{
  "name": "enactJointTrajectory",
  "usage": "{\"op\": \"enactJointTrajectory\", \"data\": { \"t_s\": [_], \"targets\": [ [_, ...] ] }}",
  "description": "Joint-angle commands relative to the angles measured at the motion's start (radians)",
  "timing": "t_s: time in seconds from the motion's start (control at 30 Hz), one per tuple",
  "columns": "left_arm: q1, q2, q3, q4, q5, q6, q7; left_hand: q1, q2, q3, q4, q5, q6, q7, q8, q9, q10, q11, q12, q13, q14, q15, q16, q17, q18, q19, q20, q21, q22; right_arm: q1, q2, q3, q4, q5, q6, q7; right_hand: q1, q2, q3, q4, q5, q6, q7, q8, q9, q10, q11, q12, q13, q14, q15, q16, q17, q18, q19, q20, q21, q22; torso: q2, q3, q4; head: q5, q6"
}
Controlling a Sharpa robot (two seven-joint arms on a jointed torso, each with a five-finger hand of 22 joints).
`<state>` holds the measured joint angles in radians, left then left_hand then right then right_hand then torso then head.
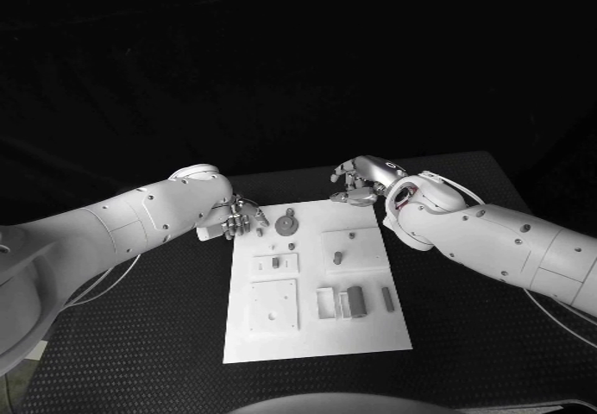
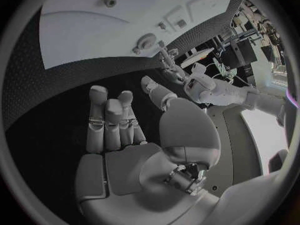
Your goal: Assemble the parts on the task board
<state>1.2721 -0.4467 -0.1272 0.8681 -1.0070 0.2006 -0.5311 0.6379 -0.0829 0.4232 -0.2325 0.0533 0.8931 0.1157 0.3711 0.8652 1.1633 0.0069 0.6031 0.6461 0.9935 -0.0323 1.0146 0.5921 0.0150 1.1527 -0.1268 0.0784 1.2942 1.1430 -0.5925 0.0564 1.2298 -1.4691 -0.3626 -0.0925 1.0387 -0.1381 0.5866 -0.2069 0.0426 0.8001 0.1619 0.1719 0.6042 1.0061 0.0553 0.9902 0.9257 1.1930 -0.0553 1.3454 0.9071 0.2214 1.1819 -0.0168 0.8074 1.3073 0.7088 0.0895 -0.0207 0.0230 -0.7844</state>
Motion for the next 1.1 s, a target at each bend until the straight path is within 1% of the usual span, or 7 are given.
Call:
{"op": "enactJointTrajectory", "data": {
  "t_s": [0.03,0.3,0.43,0.67,0.83,0.93,1.1],
  "targets": [
    [-0.004,0.007,-0.002,-0.008,-0.008,0.021,0.011,-0.013,0.002,-0.002,0.005,-0.005,-0.009,-0.002,0.005,0.002,-0.007,0.000,0.004,0.001,-0.008,-0.001,0.006,-0.002,0.013,0.003,-0.004,0.000,0.002,0.000,0.002,0.000,0.001,0.000,0.008,0.005,-0.004,0.008,-0.006,0.000,0.006,0.001,0.007,-0.004,-0.001,-0.004,-0.001,0.004,-0.002,0.006,-0.001,-0.003,0.002,0.040,0.001,-0.007,-0.006,0.017,0.000,-0.0003,-0.0002,0.000,0.000],
    [-0.012,0.024,-0.003,-0.034,-0.005,0.019,0.026,-0.015,0.009,-0.002,0.005,-0.005,-0.010,-0.002,0.004,0.004,-0.008,0.000,0.006,0.002,-0.009,-0.001,0.008,-0.003,0.013,0.002,-0.004,-0.001,0.003,0.000,0.005,0.000,0.000,0.000,0.008,0.004,-0.004,0.008,-0.006,0.001,0.006,0.001,0.007,-0.004,-0.001,-0.004,-0.001,0.004,-0.002,0.006,-0.001,-0.003,0.002,0.040,0.001,-0.007,-0.006,0.017,0.000,0.0002,-0.0007,-0.002,0.001],
    [-0.015,0.030,-0.003,-0.042,-0.005,0.011,0.028,-0.010,0.021,-0.002,-0.003,-0.005,-0.012,-0.002,0.002,0.007,-0.010,0.000,0.009,0.002,-0.011,-0.001,0.011,-0.004,0.013,0.002,-0.004,-0.001,0.006,0.000,0.006,0.000,-0.001,0.000,0.009,0.005,-0.004,0.008,-0.006,0.001,0.006,0.001,0.007,-0.004,-0.001,-0.004,-0.001,0.004,-0.002,0.006,-0.001,-0.003,0.002,0.040,0.002,-0.007,-0.006,0.017,0.000,-0.0003,-0.0005,0.000,0.001],
    [-0.016,0.029,-0.003,-0.050,-0.005,0.016,0.031,-0.010,0.034,-0.004,-0.008,-0.005,-0.012,-0.001,0.000,0.009,-0.011,0.001,0.011,0.002,-0.013,-0.001,0.014,-0.007,0.013,0.001,-0.004,-0.002,0.009,0.000,0.004,0.000,-0.001,0.000,0.008,0.004,-0.004,0.008,-0.006,0.001,0.006,0.001,0.007,-0.004,-0.001,-0.004,-0.001,0.004,-0.002,0.006,-0.001,-0.003,0.002,0.040,0.002,-0.007,-0.006,0.017,0.000,0.0002,-0.0002,0.000,-0.002],
    [-0.017,0.032,-0.003,-0.049,-0.002,0.027,0.034,0.001,0.055,0.002,-0.015,-0.004,-0.010,-0.001,-0.001,0.012,-0.012,0.000,0.013,0.002,-0.013,-0.001,0.018,-0.009,0.013,0.002,-0.004,-0.002,0.013,0.000,0.006,0.000,-0.001,0.000,0.008,0.005,-0.004,0.008,-0.006,0.001,0.006,0.001,0.007,-0.004,-0.001,-0.004,-0.001,0.005,-0.002,0.006,-0.001,-0.003,0.002,0.040,0.002,-0.007,-0.006,0.017,-0.001,0.0003,0.0006,-0.001,-0.003],
    [-0.020,0.033,-0.003,-0.046,-0.001,0.033,0.038,0.016,0.073,0.010,-0.024,-0.004,-0.010,-0.001,-0.004,0.013,-0.013,0.000,0.015,0.001,-0.014,-0.001,0.020,-0.011,0.012,0.002,-0.004,-0.002,0.015,0.000,0.006,0.000,-0.002,0.000,0.008,0.005,-0.004,0.008,-0.006,0.001,0.006,0.001,0.007,-0.004,-0.001,-0.004,-0.001,0.005,-0.002,0.006,0.000,-0.003,0.002,0.040,0.002,-0.007,-0.006,0.017,0.000,0.0000,0.0002,-0.002,-0.003],
    [-0.027,0.037,-0.003,-0.048,0.000,0.027,0.044,0.034,0.091,0.016,-0.038,-0.004,-0.008,-0.001,-0.008,0.013,-0.013,0.001,0.018,0.000,-0.015,-0.001,0.024,-0.015,0.011,0.003,-0.003,-0.001,0.020,0.000,0.005,0.000,-0.003,0.000,0.008,0.004,-0.004,0.008,-0.006,0.001,0.006,0.001,0.007,-0.004,-0.001,-0.004,-0.001,0.005,-0.003,0.006,-0.001,-0.003,0.002,0.040,0.002,-0.007,-0.006,0.017,0.000,-0.0006,-0.0006,-0.003,-0.004]
  ]
}}
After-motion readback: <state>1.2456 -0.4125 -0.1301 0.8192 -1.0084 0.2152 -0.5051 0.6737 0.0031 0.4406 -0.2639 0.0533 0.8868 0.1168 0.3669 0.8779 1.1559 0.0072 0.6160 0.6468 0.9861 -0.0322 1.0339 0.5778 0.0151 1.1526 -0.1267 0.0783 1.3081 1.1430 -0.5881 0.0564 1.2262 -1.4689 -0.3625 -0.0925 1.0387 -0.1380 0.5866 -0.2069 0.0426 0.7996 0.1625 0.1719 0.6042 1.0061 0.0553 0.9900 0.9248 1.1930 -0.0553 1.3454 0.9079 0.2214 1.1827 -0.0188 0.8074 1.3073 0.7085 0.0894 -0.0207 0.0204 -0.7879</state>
